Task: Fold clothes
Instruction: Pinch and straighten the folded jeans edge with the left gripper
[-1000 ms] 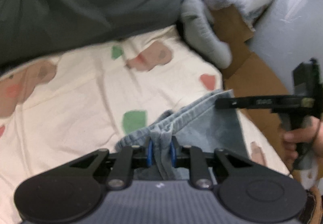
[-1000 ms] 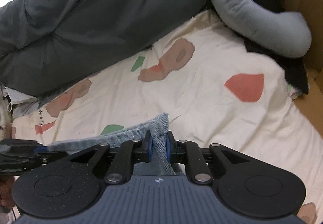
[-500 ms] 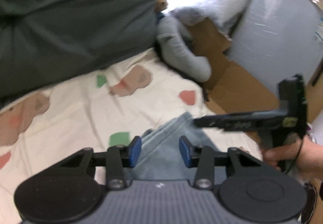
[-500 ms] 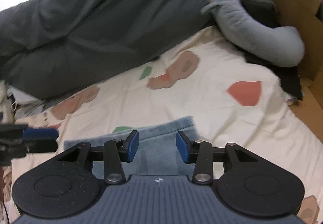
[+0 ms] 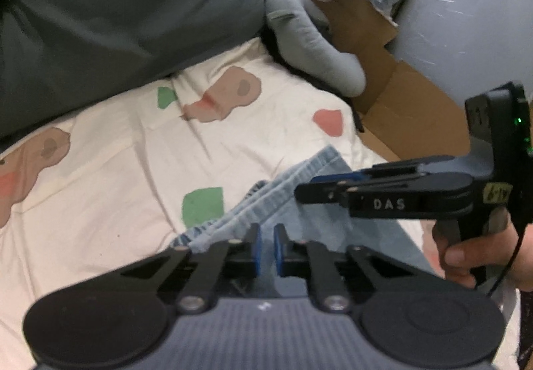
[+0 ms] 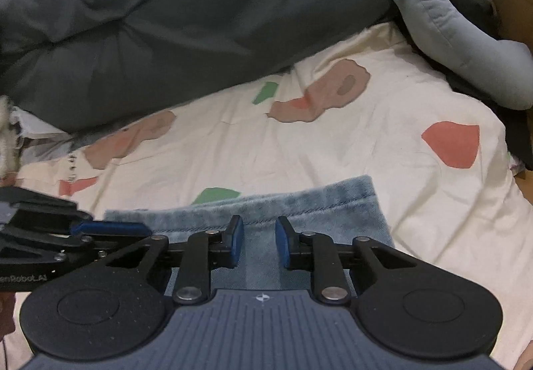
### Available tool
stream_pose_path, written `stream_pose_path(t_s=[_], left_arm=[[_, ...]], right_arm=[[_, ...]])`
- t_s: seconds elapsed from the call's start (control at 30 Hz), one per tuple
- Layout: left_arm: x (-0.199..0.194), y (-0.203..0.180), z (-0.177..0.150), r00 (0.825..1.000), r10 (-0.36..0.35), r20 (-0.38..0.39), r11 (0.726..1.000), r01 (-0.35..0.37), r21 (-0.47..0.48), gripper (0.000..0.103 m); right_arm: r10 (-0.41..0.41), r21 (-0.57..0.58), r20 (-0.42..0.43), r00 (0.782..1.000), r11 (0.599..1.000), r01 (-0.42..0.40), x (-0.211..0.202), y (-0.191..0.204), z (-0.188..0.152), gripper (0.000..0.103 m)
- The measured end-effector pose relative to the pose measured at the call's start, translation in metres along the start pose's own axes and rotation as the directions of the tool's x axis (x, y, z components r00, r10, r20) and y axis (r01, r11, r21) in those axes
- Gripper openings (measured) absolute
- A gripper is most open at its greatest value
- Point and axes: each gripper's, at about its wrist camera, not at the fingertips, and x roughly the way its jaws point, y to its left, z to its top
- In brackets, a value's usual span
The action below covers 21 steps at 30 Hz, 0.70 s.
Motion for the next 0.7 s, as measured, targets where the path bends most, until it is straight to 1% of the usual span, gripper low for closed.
stream_pose_path(t_s=[0.1, 0.2, 0.3, 0.5, 0.6, 0.67, 0.7], left_arm=[[0.01, 0.011, -0.005, 1.0, 0.0, -0.023, 0.999, -0.001, -0.05, 0.003], [0.017, 0.012, -0.01, 1.0, 0.016, -0.026, 1.0, -0.016, -0.011, 0.003], [0.024, 0.018, -0.015, 0.999, 0.014, -0.033, 1.0, -0.015, -0.024, 0.003], [0.03, 0.028, -0.019, 1.0, -0.017, -0.025, 0.999, 0.016, -0.032, 0.003], [0.028, 0.024, -0.011, 0.999, -0.006, -0.052, 0.998, 0.003, -0.062, 0.003], [0.018, 0.014, -0.001, 0.999, 0.006, -0.039, 0.999, -0.008, -0.053, 0.003], [0.012, 0.01, 0.002, 1.0, 0.001, -0.021, 0.999, -0.002, -0.048, 0.004]], right_arm=[[-0.002, 0.0, -0.029, 1.0, 1.0, 0.002, 0.013, -0.001, -0.002, 0.028], [-0.005, -0.001, -0.043, 0.999, 1.0, 0.005, 0.021, -0.001, -0.003, 0.028], [-0.003, -0.001, -0.058, 0.998, 1.0, 0.003, 0.029, -0.002, -0.004, 0.028], [0.003, 0.025, -0.056, 0.998, 1.0, -0.001, 0.035, -0.006, -0.008, 0.028], [0.004, 0.047, -0.057, 0.998, 0.999, -0.002, 0.034, -0.006, -0.006, 0.028], [0.007, 0.074, -0.037, 0.999, 0.997, -0.004, 0.022, -0.009, -0.004, 0.028], [0.008, 0.09, -0.025, 1.0, 0.996, -0.006, 0.016, -0.011, -0.002, 0.028]])
